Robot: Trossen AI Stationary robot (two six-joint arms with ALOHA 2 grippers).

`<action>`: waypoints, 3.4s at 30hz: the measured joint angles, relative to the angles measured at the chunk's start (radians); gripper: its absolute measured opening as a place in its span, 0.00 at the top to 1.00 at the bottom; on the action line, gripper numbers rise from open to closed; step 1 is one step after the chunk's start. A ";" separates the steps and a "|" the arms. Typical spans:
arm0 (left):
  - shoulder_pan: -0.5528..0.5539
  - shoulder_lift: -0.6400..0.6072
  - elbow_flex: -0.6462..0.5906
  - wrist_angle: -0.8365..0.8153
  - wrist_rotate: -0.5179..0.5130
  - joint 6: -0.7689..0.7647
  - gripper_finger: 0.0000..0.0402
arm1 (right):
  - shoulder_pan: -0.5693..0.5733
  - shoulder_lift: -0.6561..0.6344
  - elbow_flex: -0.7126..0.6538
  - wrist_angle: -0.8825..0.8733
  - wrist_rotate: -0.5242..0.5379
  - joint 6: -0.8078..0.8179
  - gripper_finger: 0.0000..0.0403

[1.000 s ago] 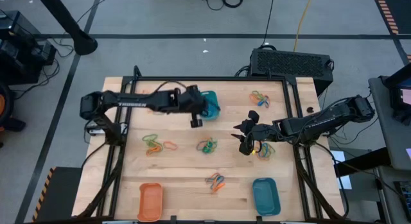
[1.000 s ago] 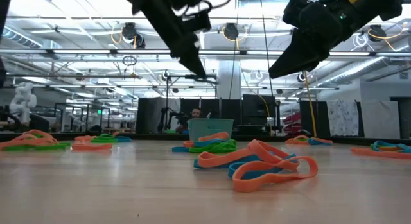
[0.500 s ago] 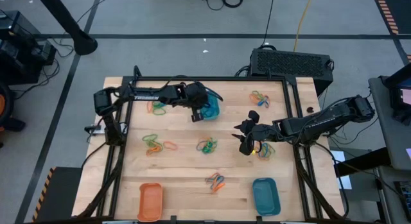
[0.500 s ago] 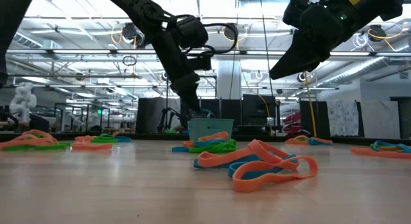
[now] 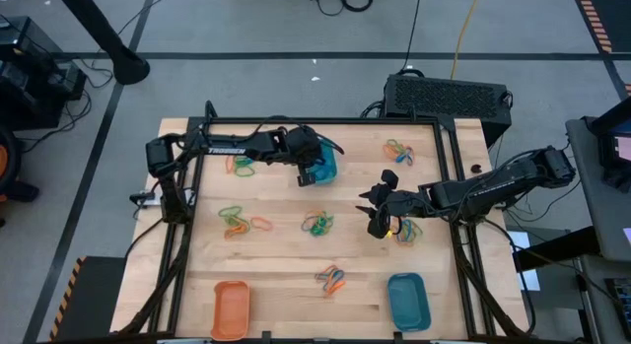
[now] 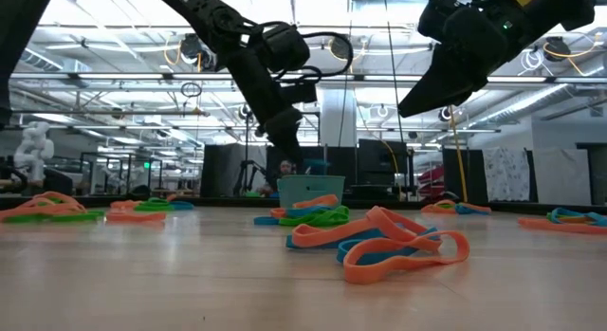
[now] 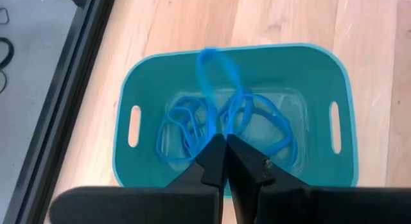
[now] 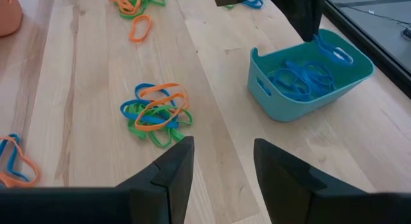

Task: Sort rubber bands into baskets
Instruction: Put the blue rubber band into the top blue bin

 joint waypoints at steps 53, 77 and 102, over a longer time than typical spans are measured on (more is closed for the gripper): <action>0.433 -0.149 -0.248 -0.360 -0.009 0.112 0.62 | 0.000 0.000 0.000 0.013 0.007 -0.001 0.61; 0.447 -0.061 -0.232 -0.343 -0.029 0.138 0.63 | 0.000 0.001 0.000 0.013 0.008 -0.033 0.61; 0.424 -0.206 -0.222 -0.340 -0.011 0.154 0.99 | 0.000 0.001 0.000 0.012 0.008 -0.042 0.61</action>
